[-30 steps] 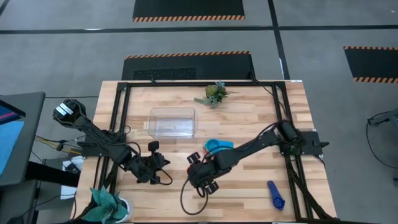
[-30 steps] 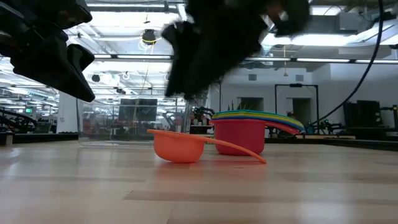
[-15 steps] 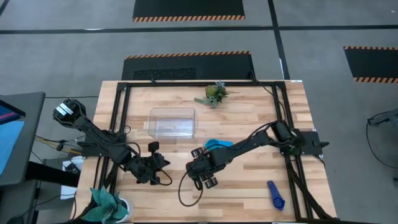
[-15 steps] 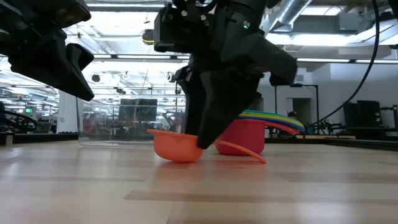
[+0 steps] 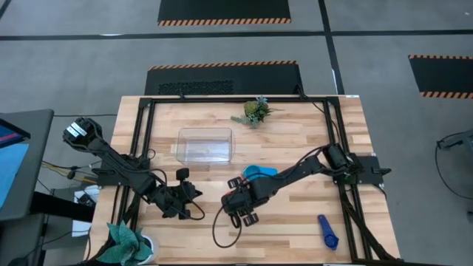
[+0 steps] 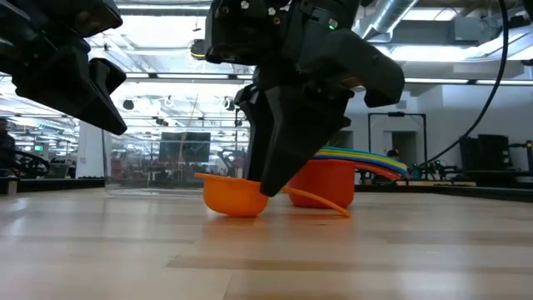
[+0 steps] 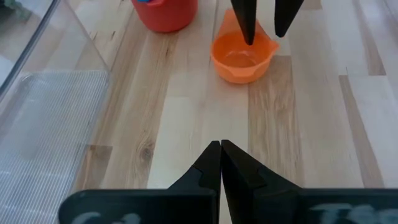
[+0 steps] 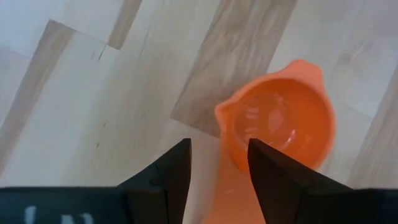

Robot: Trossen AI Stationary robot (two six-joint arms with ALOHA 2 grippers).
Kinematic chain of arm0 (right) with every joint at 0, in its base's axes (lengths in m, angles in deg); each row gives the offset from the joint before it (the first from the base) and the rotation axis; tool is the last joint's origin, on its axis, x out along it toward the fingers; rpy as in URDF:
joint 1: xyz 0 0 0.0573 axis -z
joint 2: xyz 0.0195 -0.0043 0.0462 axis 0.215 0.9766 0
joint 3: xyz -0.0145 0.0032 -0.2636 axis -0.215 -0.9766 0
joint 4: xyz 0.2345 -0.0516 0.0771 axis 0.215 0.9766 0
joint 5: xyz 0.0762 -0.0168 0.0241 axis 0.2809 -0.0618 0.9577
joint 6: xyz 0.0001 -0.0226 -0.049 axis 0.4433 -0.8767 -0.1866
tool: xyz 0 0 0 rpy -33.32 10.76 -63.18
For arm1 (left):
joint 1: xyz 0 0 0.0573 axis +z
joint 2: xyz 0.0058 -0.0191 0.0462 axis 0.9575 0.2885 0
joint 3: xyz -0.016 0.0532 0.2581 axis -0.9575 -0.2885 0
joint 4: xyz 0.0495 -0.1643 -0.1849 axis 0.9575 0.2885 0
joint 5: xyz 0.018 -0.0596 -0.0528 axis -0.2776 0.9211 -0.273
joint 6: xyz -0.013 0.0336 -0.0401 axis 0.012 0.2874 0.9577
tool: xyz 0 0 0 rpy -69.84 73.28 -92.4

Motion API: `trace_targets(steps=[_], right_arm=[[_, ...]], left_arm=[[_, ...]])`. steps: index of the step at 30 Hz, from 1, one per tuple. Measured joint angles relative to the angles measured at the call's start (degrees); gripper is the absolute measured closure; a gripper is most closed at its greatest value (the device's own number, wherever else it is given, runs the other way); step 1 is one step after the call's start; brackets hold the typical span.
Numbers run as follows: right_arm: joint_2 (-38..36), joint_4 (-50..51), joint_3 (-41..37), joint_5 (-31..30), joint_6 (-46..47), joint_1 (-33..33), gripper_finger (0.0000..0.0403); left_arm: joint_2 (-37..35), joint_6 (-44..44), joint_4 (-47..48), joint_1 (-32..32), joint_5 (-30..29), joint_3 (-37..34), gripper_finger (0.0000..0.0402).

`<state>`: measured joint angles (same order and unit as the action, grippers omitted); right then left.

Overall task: Nest measuring cups in basket
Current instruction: Stack the orange measuring cup on top of the light blue measuring cup

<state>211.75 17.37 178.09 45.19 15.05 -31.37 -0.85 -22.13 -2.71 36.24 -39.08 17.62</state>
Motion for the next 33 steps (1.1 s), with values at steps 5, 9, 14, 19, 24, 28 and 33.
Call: trace_targets(steps=[5,9,14,19,24,28,33], right_arm=[[0.00,-1.11,0.00,0.02,-0.04,-0.18,0.0228],[0.00,-1.16,0.00,0.04,-0.02,-0.17,0.0232],[0.13,-2.09,0.00,0.04,-0.04,-0.14,0.0235],[2.69,-2.18,-0.13,0.11,-0.22,-0.17,0.0237],[3.43,-3.36,0.17,-0.34,1.15,-0.18,0.0241],[3.43,-3.32,0.13,-0.24,3.46,-0.24,0.0274],[2.84,-2.25,0.20,-1.01,4.76,-0.94,0.0367]], left_arm=[[0.01,0.02,0.00,0.00,0.02,0.00,0.0401],[0.01,0.28,0.00,0.00,0.02,0.00,0.0401],[0.00,0.33,-0.02,0.00,0.01,0.00,0.0402],[0.01,0.37,-0.03,0.00,0.02,0.00,0.0401],[0.01,0.32,-0.37,0.00,-0.01,0.00,0.0401],[0.01,-0.59,-0.59,-0.02,-0.01,0.00,0.0401],[0.01,-0.74,-0.55,0.00,-0.03,0.00,0.0401]])
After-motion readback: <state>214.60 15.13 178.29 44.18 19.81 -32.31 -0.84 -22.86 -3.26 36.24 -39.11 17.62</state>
